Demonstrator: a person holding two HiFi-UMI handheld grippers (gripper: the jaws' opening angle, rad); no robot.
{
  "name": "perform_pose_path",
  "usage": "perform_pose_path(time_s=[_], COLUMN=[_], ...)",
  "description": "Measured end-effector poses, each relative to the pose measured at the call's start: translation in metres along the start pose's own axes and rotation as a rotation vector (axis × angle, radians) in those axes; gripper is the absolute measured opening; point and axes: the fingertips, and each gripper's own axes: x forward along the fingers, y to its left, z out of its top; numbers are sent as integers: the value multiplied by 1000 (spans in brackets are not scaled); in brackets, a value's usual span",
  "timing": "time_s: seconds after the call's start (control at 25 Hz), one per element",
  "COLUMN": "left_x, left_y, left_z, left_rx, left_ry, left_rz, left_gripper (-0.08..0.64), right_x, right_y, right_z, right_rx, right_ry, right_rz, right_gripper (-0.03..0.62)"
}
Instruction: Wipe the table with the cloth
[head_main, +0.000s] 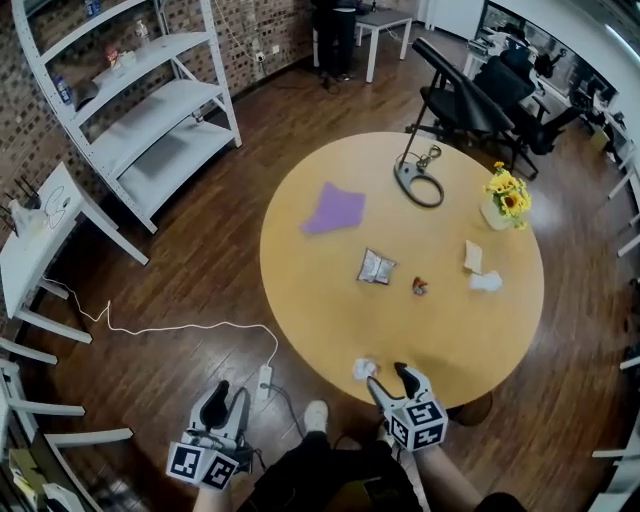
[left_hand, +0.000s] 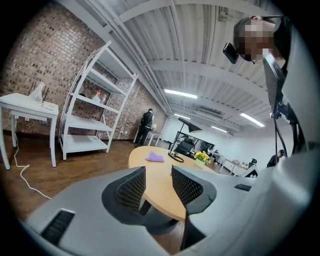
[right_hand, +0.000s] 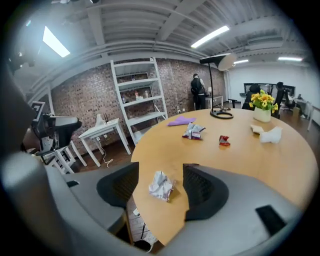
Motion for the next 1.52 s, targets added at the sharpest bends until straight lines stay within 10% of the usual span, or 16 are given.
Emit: perform_pose_path(time_s=[0.48,0.84,1.24,1.52], left_x=[-2,15,76,130], left_y=[28,16,-60,-198], left_z=[-6,-10,-21,-41], left_rx=[-9,2,2,43], left_ry=[54,88,136,182], left_rz=[-5,-82,-317,-603], left_gripper=[166,166,163,163], right_x=[79,79,-11,-151], right_y=[-12,-19,-82,-164], right_z=[-62,-68,-47,-49], right_rx=[91,-16,150,304], right_ry=[154,168,29,-180], right_rz=[-158,-201,-365,-597], right_gripper=[368,207,201,201])
